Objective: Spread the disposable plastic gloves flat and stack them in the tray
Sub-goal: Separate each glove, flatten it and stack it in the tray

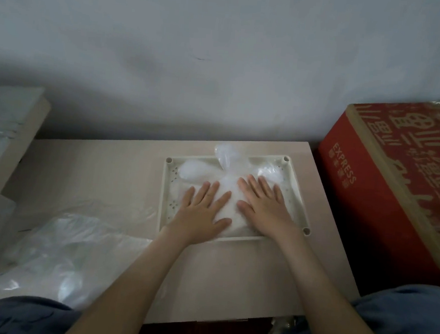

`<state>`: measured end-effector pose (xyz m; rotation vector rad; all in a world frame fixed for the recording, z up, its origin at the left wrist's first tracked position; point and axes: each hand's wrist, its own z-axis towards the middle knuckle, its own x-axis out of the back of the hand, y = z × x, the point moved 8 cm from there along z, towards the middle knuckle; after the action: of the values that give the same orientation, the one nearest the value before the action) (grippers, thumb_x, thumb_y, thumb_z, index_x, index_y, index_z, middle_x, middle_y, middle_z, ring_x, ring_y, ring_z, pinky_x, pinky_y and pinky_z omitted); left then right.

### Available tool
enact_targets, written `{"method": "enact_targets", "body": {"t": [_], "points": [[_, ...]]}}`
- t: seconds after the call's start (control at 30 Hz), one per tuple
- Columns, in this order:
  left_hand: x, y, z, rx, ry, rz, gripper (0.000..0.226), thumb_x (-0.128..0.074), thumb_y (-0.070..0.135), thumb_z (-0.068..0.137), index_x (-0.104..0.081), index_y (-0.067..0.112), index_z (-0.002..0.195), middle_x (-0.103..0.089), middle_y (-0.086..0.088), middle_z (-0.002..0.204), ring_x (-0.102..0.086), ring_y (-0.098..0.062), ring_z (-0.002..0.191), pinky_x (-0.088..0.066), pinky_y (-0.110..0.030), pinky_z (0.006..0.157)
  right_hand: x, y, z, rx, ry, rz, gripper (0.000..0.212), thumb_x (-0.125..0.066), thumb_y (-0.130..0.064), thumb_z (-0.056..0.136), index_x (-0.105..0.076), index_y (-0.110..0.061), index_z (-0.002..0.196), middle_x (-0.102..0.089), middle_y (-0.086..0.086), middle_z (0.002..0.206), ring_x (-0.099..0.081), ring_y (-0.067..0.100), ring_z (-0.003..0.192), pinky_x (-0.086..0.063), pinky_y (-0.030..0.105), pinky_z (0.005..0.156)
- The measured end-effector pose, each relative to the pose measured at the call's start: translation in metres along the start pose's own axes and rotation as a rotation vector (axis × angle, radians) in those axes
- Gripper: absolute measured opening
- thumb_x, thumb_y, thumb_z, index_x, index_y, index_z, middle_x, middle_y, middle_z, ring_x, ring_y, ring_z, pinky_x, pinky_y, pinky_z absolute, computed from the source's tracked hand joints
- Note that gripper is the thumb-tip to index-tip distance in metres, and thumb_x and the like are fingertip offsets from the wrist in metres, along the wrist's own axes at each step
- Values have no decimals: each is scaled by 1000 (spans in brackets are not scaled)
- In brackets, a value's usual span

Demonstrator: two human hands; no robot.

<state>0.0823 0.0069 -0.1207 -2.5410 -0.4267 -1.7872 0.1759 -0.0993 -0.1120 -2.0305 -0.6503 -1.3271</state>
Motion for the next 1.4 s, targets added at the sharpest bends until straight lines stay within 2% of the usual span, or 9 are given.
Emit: {"method": "enact_targets", "body": {"t": [0.13, 0.3, 0.43, 0.6, 0.87, 1.0, 1.17, 1.27, 1.4], "points": [[33, -3, -16, 7, 274, -217, 76, 2, 68, 85, -8, 32, 152, -8, -4, 160, -4, -20, 147, -3, -42, 117, 16, -5, -5, -48, 86, 34, 61, -18, -52, 100, 1, -28, 153, 9, 0, 161, 15, 16, 147, 10, 39, 117], [87, -52, -90, 255, 831, -249, 44, -43, 41, 88, -52, 3, 109, -56, -17, 105, -55, -36, 91, -44, -42, 79, 50, -93, -22, 278, 317, 118, 45, -48, -26, 97, -43, -17, 141, -44, 2, 145, -37, 27, 132, -26, 37, 103], [49, -133, -140, 683, 493, -352, 40, -62, 23, 82, -46, 3, 112, -46, -19, 118, -43, -39, 112, -37, -44, 92, 31, -187, -45, 578, 210, 244, 31, -59, -13, 89, -62, -8, 120, -67, 9, 115, -55, 30, 108, -39, 37, 91], [-5, -152, -193, 617, 73, -356, 82, -63, 61, 77, -32, 14, 136, -31, -8, 137, -32, -30, 127, -31, -41, 102, -45, -262, -52, 672, 9, 62, 60, -66, -37, 85, -47, -12, 136, -51, 8, 133, -44, 28, 121, -35, 39, 100], [1, -152, -199, 494, 97, -62, 33, -50, 33, 95, -46, 17, 125, -45, -5, 127, -43, -24, 117, -34, -33, 95, -48, -271, -52, 736, 212, 55, 14, -57, -13, 89, -67, -8, 97, -64, 10, 94, -56, 32, 92, -41, 39, 79], [21, -143, -198, 471, 212, -49, 26, -36, 27, 101, -54, 16, 117, -59, -5, 116, -55, -25, 106, -40, -34, 84, -27, -259, -47, 679, 259, 240, 15, -60, -18, 89, -69, -6, 88, -66, 9, 83, -59, 28, 82, -45, 37, 75], [56, -153, -223, 632, 529, -484, 26, -38, 22, 100, -53, 8, 84, -62, -14, 83, -56, -33, 80, -34, -34, 61, 14, -231, -42, 400, 224, 845, 38, -50, -43, 91, -58, -21, 120, -57, -5, 122, -49, 4, 115, -37, 18, 98], [66, -159, -233, 625, 790, -1345, 29, -41, 14, 99, -60, 6, 78, -67, -11, 79, -65, -20, 72, -48, -28, 64, 24, -208, -42, 212, 169, 1431, 42, -44, -49, 94, -45, -26, 129, -50, -8, 130, -47, 1, 121, -38, 15, 97], [78, -137, -209, 228, 669, -2235, 26, -38, 11, 99, -61, -2, 97, -69, -11, 87, -67, -22, 89, -58, -26, 74, 7, -206, -38, 44, -81, 1680, 30, -52, -34, 92, -48, -24, 121, -57, -4, 111, -56, 11, 106, -42, 22, 86]]}}
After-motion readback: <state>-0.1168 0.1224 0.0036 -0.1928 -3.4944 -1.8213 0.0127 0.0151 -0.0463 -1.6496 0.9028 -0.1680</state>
